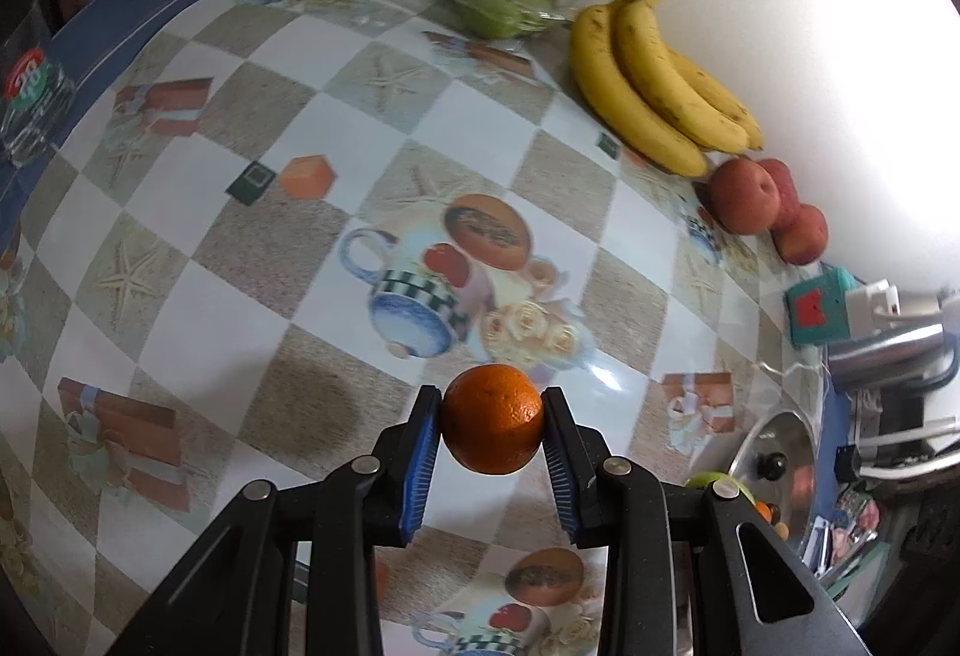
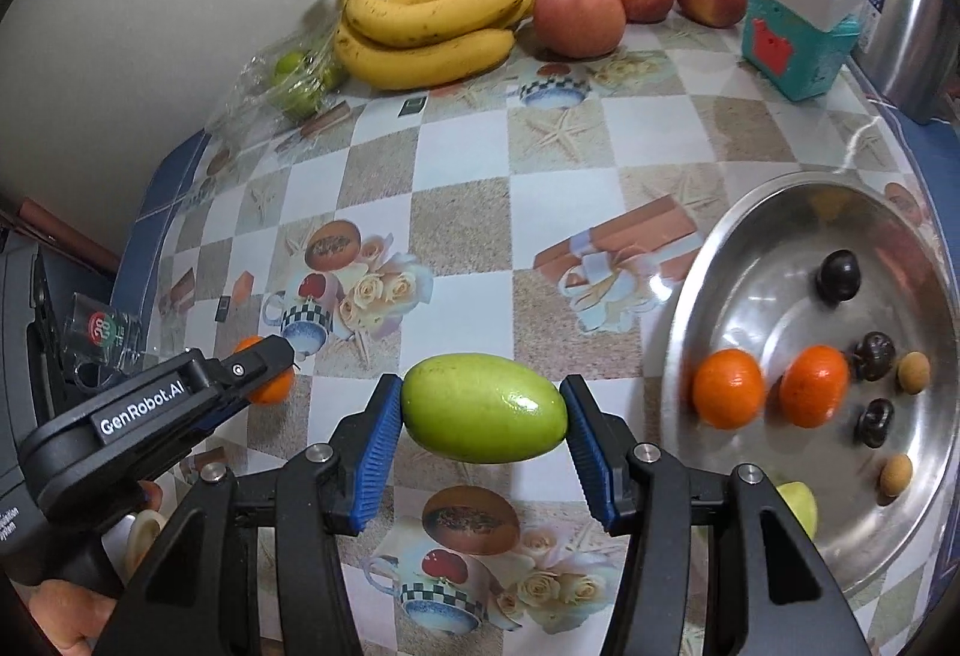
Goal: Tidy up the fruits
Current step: 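Carry the orange and green pear over the steel bowl with both grippers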
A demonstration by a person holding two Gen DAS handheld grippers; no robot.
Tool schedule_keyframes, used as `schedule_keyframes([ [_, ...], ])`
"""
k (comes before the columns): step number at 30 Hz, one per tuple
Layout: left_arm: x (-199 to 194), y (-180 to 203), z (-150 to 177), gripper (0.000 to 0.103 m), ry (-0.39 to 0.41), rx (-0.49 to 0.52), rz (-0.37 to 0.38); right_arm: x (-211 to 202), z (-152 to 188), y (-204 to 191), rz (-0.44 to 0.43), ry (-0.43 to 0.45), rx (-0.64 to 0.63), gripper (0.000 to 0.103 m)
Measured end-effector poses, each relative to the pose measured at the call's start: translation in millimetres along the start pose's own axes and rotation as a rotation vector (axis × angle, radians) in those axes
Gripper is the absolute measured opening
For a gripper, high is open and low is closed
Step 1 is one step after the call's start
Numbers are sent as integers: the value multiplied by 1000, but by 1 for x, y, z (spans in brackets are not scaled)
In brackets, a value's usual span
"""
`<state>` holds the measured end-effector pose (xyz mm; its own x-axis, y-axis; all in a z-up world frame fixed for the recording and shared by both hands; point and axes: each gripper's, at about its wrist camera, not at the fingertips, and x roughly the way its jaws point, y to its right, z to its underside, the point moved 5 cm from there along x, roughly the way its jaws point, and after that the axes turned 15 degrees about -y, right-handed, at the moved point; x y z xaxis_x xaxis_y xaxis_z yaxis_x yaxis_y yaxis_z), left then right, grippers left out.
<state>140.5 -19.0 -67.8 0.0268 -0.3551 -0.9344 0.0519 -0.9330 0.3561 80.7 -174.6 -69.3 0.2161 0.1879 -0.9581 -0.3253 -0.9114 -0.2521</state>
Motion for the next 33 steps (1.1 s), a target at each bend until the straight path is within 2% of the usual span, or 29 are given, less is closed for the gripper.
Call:
schedule_keyframes([
  [8,-6,45,14,36,27,112,-11,-18,-2,23,0,37,45,55],
  [14,-2,75,26,36,19,191,-22,-27,0,59,13,46,115,55],
  [24,20,147,67,36,-34,399,-24,-57,13,142,36,100,311,55],
  [28,33,170,84,36,-70,470,-32,-63,23,160,49,104,345,55],
  [33,52,180,96,36,-111,508,-61,-62,38,173,63,99,369,55],
])
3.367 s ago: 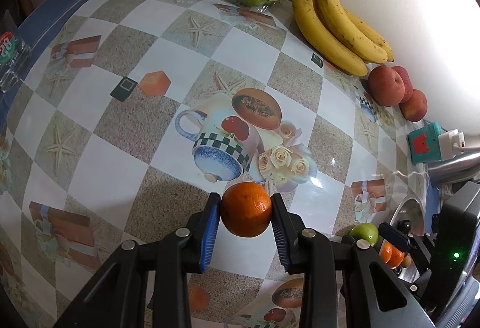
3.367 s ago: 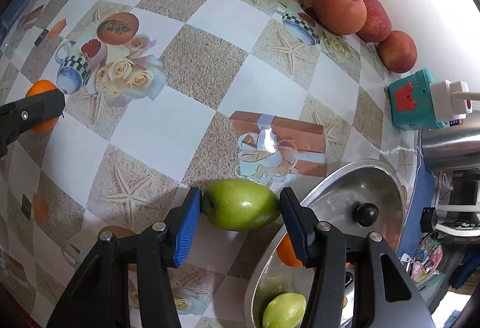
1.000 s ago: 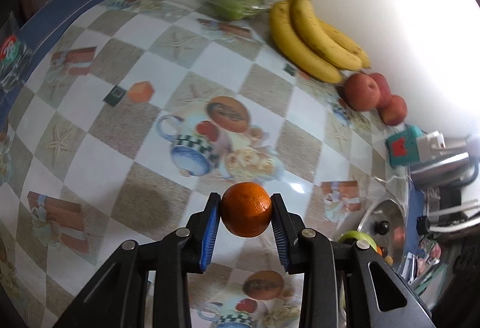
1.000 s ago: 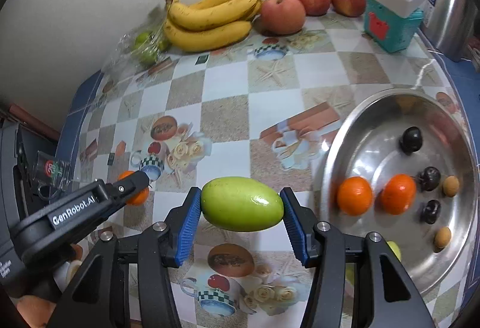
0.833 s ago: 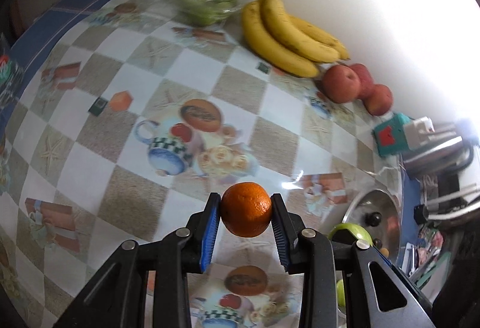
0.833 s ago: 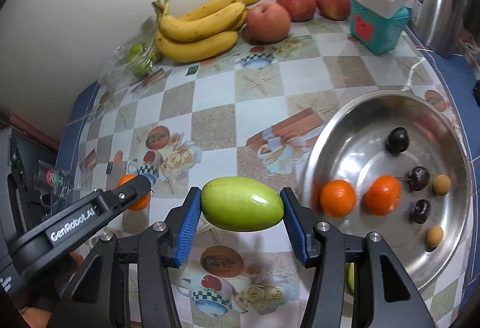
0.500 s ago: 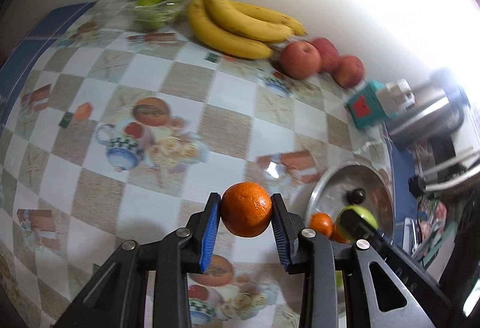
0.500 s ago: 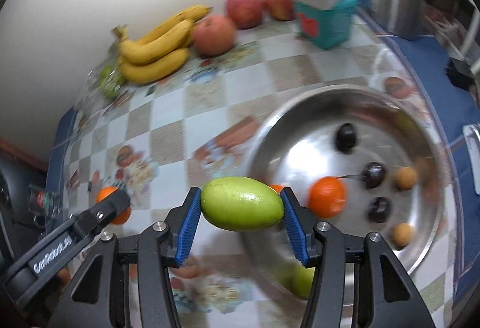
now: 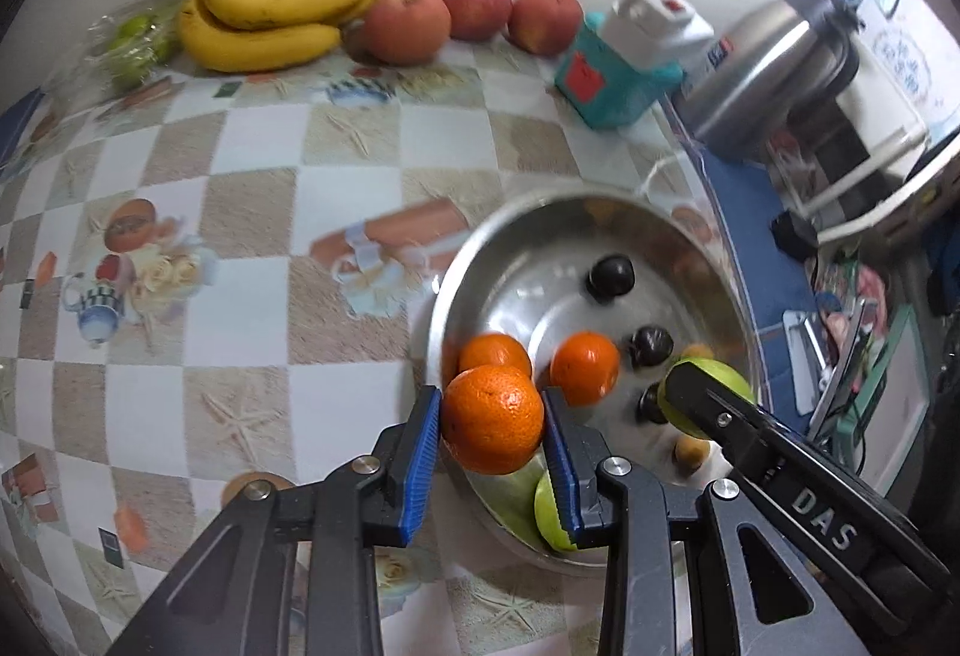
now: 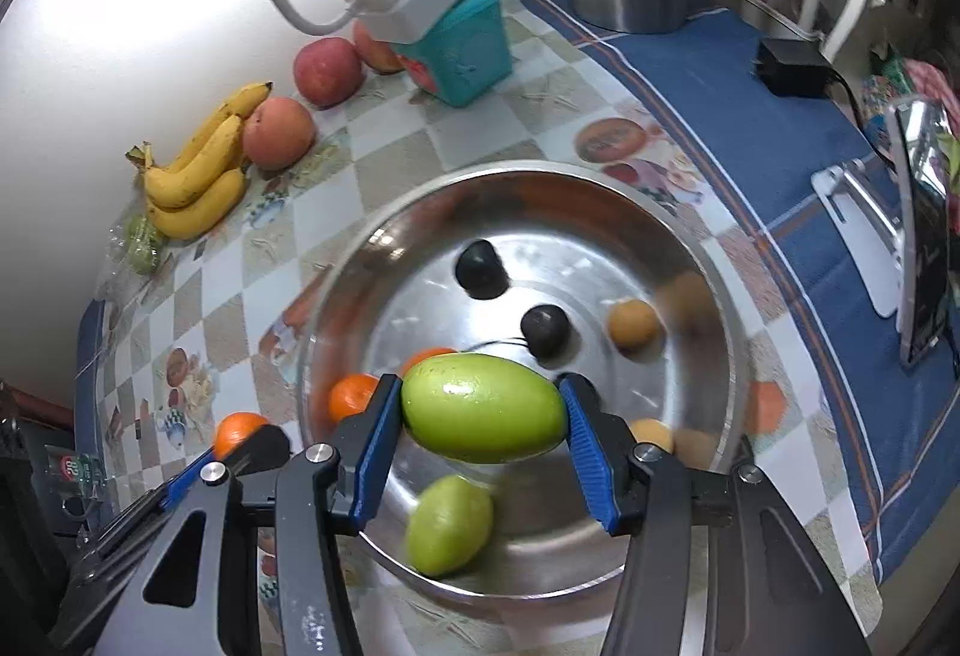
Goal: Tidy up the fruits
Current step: 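Carry the orange and green pear over the steel bowl with both grippers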
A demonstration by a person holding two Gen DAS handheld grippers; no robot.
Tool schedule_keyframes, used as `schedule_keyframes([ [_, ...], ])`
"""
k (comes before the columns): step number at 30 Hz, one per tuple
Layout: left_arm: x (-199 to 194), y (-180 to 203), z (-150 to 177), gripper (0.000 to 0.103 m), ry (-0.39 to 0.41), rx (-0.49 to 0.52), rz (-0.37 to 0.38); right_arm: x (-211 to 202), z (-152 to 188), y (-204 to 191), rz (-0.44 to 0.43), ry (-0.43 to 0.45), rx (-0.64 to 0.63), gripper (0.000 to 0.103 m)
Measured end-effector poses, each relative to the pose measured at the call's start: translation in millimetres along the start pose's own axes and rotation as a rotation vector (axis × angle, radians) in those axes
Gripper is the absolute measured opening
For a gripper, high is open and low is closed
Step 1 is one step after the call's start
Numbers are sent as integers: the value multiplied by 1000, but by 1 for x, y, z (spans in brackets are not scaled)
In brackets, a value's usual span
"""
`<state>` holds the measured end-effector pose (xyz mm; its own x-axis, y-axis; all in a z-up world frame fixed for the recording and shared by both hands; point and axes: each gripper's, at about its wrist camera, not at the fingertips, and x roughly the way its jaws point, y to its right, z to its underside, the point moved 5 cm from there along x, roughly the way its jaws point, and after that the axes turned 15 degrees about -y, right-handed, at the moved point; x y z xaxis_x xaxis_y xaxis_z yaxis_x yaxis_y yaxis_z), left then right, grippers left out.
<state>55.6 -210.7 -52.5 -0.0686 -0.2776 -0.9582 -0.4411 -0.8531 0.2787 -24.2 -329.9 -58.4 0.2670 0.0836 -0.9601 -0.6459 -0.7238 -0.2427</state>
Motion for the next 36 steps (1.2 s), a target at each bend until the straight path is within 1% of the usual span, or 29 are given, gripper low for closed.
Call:
schedule_keyframes([
  [4,5,6,1,36,-5,17,-12,5,8,8,5,-19,4,55],
  [9,10,5,1,36,-4,15,-33,10,18,19,20,-37,13,55],
  [14,12,10,1,36,1,35,-34,14,27,24,29,-55,8,55],
  [18,17,16,3,36,-3,52,-55,20,34,25,34,-74,-3,55],
  [21,19,19,3,36,-2,64,-68,25,35,26,34,-91,-5,55],
  [27,24,23,5,36,-12,82,-68,30,36,28,44,-108,-8,55],
  [36,28,21,6,37,-31,68,-68,38,36,28,52,-133,-13,55],
])
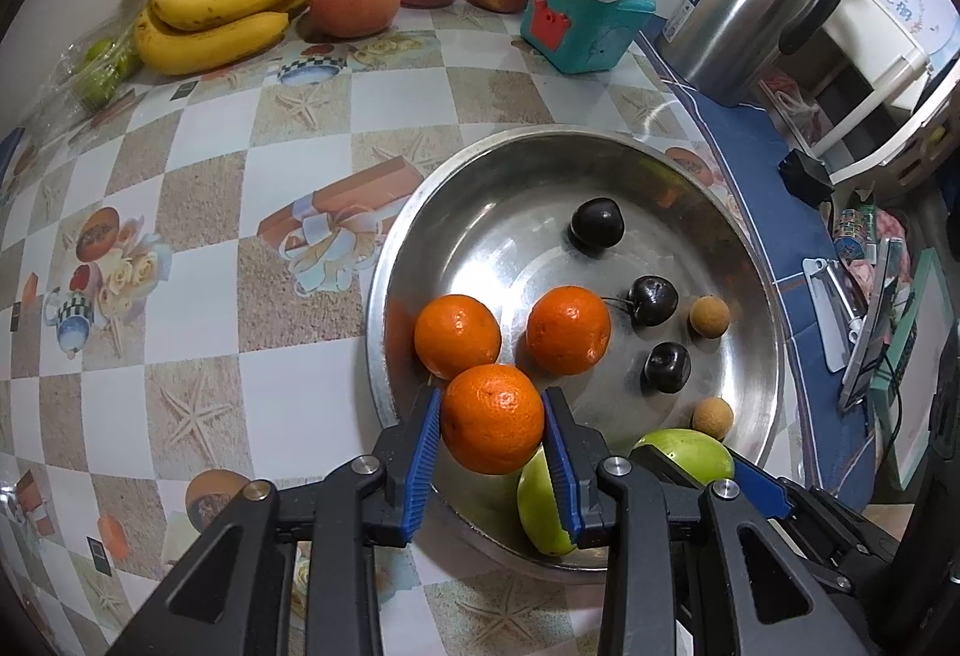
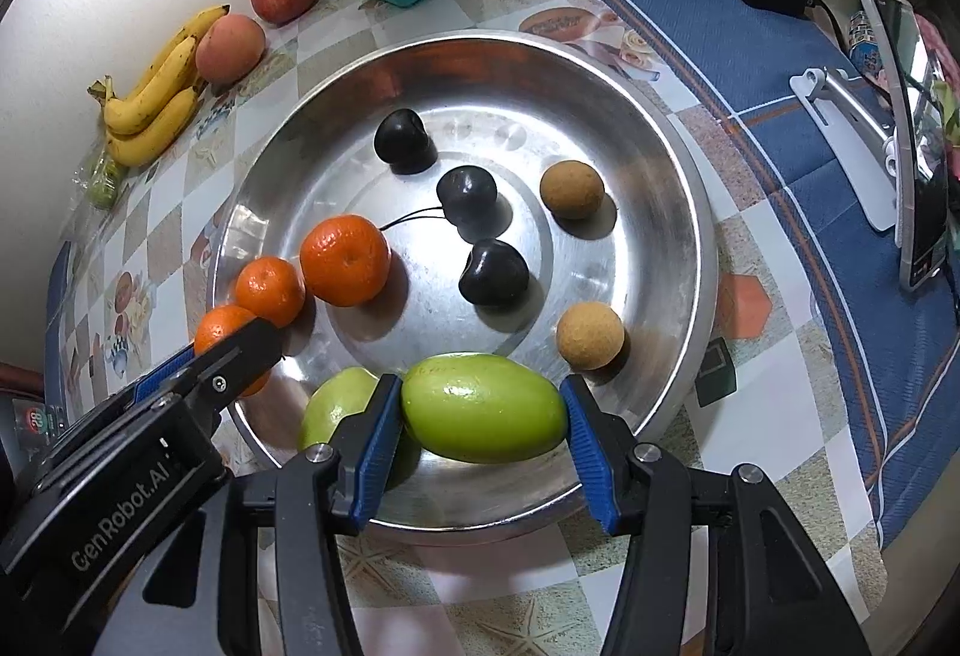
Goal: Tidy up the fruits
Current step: 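Carry the orange and green pear over the steel bowl with both grippers, then lower both fruits into the bowl and open both grippers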
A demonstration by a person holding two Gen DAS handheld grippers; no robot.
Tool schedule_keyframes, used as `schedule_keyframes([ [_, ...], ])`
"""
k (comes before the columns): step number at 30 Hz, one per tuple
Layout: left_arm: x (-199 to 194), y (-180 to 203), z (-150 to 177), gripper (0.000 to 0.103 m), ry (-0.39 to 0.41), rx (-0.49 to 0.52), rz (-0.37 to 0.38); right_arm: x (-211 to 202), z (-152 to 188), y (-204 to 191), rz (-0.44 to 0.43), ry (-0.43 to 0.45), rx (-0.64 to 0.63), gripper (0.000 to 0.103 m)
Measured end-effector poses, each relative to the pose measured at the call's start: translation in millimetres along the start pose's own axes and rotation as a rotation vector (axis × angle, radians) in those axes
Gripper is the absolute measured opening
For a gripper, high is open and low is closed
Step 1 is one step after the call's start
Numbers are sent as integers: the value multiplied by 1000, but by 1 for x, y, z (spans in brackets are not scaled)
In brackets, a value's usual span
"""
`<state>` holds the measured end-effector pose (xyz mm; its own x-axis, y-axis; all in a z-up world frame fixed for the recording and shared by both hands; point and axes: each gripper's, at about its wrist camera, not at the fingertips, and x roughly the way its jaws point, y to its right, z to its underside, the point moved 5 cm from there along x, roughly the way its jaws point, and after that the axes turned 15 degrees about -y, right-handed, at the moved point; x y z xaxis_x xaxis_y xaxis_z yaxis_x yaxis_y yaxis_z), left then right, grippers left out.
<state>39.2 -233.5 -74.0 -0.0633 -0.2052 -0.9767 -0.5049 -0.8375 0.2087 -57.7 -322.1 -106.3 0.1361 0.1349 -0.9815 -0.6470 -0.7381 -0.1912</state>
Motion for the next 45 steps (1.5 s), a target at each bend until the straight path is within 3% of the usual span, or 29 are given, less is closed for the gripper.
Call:
schedule_keyframes([
  [21,-8,-15,9,41,-5,-51,55,9,0,-2,26,-23,-18,55],
  [24,-12,-21,7,51,-2,-72,52,9,0,-3,27,-24,-17,55],
  [29,-19,-34,6,58,15,-110,39,5,-2,0,38,-8,-5,56],
  [45,-18,-89,8,74,11,-252,-64,-22,-4,-6,-18,109,-16,56],
])
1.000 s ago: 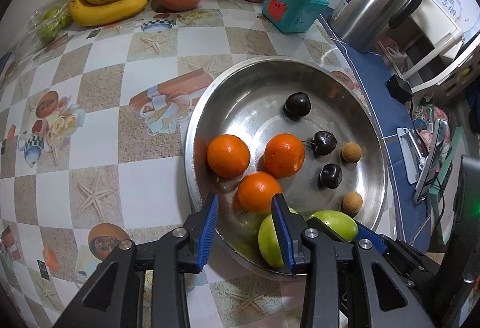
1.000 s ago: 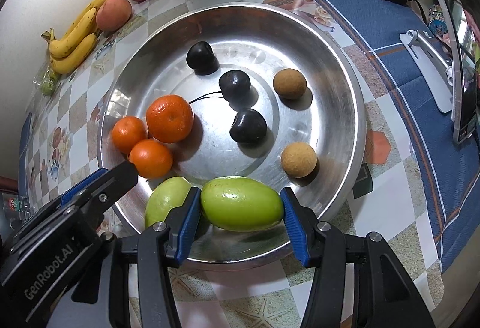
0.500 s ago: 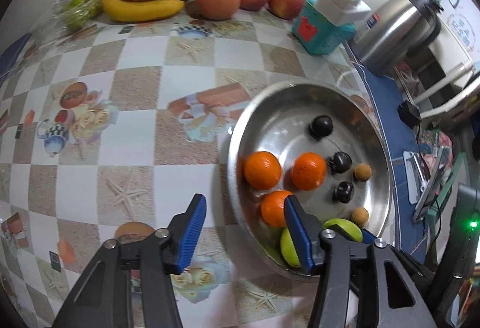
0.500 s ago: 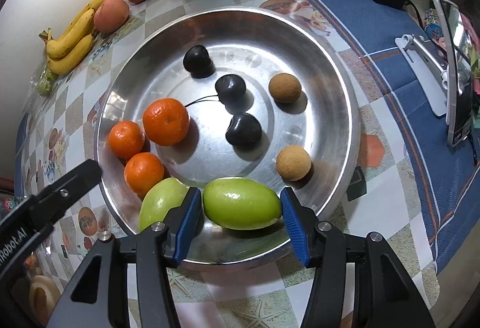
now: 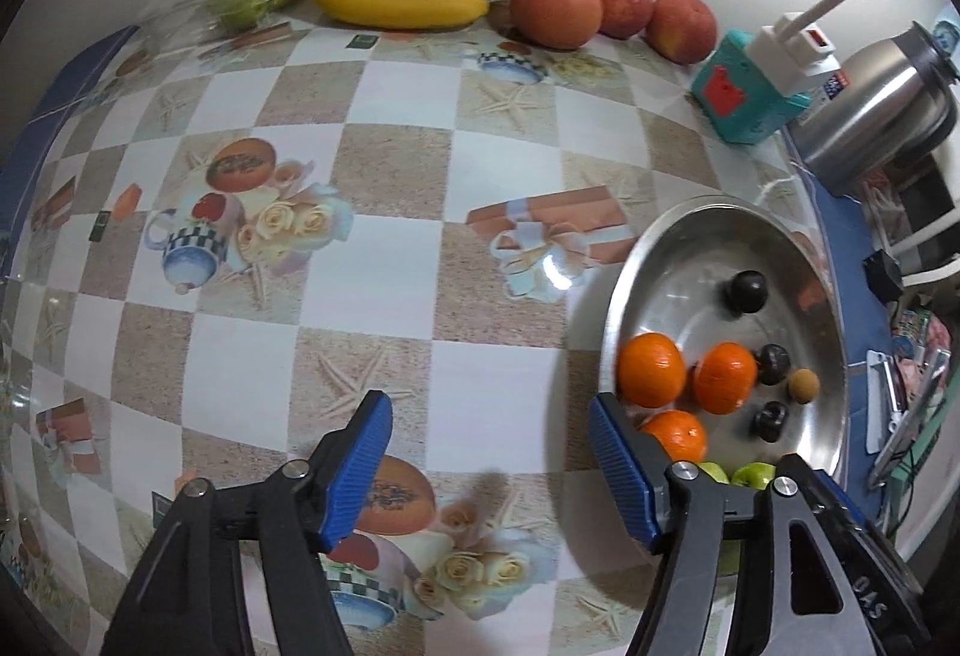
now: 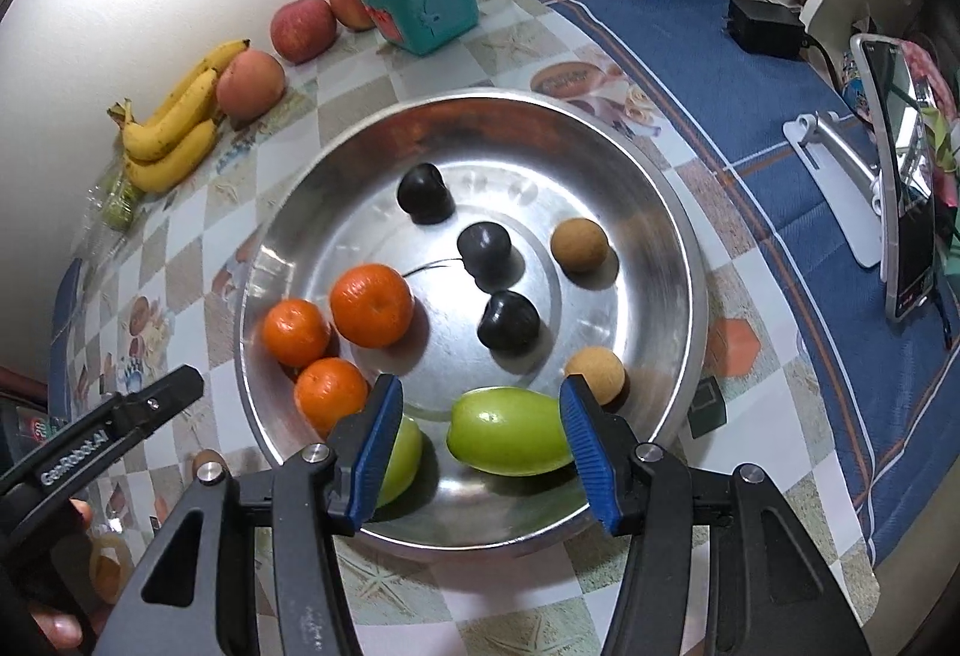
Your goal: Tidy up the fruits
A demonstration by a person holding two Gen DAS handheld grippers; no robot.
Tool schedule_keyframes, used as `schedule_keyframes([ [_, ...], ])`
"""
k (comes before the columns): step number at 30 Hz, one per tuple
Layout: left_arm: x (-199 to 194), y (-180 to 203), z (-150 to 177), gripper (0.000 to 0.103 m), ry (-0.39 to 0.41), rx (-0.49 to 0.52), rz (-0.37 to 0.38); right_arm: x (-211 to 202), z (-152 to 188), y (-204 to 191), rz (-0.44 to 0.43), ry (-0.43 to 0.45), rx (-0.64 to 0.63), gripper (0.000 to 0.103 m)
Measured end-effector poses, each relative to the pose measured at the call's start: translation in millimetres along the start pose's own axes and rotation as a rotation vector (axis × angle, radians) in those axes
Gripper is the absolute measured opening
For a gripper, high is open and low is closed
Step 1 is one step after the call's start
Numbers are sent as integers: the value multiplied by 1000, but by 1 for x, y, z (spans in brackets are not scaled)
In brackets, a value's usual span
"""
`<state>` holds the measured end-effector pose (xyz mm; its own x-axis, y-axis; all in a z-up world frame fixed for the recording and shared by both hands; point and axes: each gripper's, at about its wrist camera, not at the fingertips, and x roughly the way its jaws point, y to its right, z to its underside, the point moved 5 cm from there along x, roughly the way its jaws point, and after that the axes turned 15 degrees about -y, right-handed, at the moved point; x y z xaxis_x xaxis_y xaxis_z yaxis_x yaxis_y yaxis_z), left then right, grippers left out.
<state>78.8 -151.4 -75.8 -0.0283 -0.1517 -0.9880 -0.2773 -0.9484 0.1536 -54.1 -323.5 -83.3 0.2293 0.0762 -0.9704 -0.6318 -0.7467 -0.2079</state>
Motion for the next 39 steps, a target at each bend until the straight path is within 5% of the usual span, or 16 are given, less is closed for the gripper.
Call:
schedule_keyframes([
  [7,10,-8,-2,92,-20,-18,-61,3,-3,-5,1,1,-16,56],
  [9,11,-11,-2,103,-15,-20,-88,5,-3,-7,5,3,-26,66],
  [16,18,-19,-3,103,-18,-25,-140,7,-5,-11,36,12,-57,79],
  [30,20,-28,-5,103,-14,-44,-165,5,-6,-12,48,24,-74,79],
  [33,20,-30,-4,103,-13,-42,-170,4,-6,-16,52,36,-91,98],
  [39,20,-32,-2,103,-6,-48,-188,3,-6,-20,60,45,-103,99],
])
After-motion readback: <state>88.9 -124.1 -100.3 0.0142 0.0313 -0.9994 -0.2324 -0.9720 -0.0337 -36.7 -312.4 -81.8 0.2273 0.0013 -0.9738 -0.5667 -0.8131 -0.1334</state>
